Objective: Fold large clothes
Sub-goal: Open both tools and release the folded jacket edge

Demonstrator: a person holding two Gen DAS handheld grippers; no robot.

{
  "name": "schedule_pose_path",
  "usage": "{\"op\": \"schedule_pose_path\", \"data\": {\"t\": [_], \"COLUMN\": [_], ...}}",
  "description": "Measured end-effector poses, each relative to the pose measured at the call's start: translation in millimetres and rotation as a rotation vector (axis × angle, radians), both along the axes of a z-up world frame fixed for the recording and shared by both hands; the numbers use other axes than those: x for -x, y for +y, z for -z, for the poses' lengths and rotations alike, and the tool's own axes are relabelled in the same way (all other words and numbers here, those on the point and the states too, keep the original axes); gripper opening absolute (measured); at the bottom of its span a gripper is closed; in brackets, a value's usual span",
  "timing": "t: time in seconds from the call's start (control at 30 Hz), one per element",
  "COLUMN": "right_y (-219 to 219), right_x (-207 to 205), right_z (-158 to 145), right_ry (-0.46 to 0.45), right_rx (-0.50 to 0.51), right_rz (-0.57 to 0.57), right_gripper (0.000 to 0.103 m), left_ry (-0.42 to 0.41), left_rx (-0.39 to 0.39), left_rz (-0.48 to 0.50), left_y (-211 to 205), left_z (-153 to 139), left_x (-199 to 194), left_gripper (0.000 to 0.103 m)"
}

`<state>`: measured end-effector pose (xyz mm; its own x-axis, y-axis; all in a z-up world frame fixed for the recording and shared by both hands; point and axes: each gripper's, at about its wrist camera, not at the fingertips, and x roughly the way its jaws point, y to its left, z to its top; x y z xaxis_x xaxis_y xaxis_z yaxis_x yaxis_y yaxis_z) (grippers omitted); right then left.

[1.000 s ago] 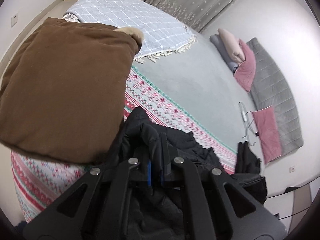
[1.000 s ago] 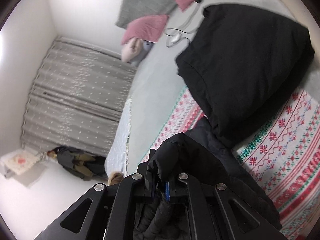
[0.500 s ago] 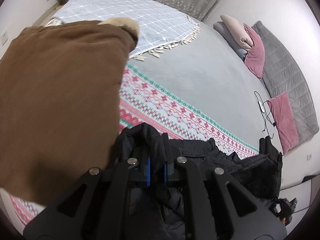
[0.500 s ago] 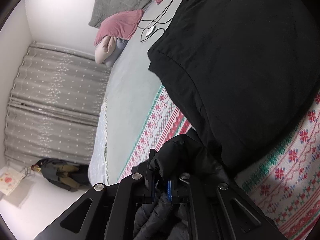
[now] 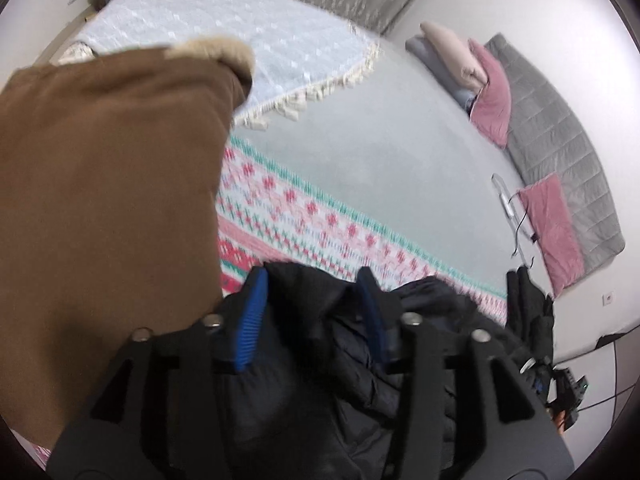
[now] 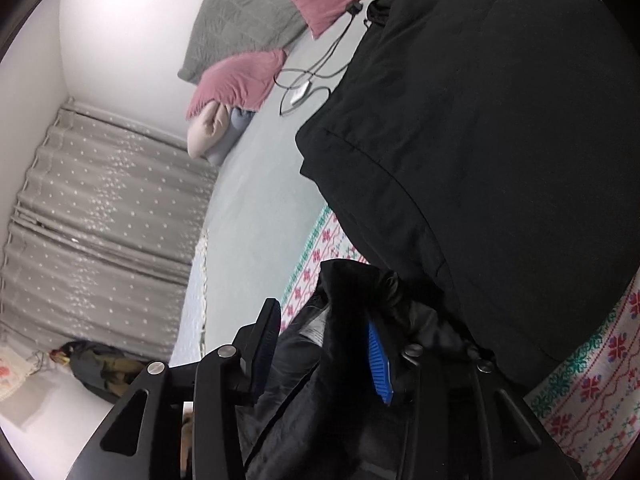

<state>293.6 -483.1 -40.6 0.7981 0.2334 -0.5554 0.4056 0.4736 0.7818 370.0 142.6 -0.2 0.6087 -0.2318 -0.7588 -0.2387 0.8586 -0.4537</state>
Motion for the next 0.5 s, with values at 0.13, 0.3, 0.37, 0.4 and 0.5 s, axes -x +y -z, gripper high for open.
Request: {"op": "schedule_pose_path", "data": {"t": [0.13,0.3,0.37,0.4,0.5], "right_y": [6.0,5.6,13.1,17.8,51.2], "right_x": [1.3,19.2,29.6,33.8,33.8], "right_z": [-11.3,-42.9,-57.7,-63.6,-87.5], "right_ry": [0.009,-0.023,-0.024,-0.023,0.003], "right_rx": [0.071,0.161,0.198,0.208,0.32], "right_rz": [-0.004,0.063,0.06,0.032,-0.201], "right_gripper": [0.043,0.051,0.051,0.051,0.051], "left_ry": [-0.042,-0.034,-0.042,-0.053,-0.057], "left_rx": [0.017,0.034,0.043,0.047,-0.013], "left_rz": [-0.08,-0.073,-0.063,-0.062,-0.025], "left_y": [28.2,39.4,40.1,40.3,34.3], "left_z": [-15.0,-26.4,-36.8,-42.9,-57.9], "left_x": [8.6,15.5,20.9,25.7,46.0], "left_gripper": [0.062,0.062,0.062,0.062,0.062]}}
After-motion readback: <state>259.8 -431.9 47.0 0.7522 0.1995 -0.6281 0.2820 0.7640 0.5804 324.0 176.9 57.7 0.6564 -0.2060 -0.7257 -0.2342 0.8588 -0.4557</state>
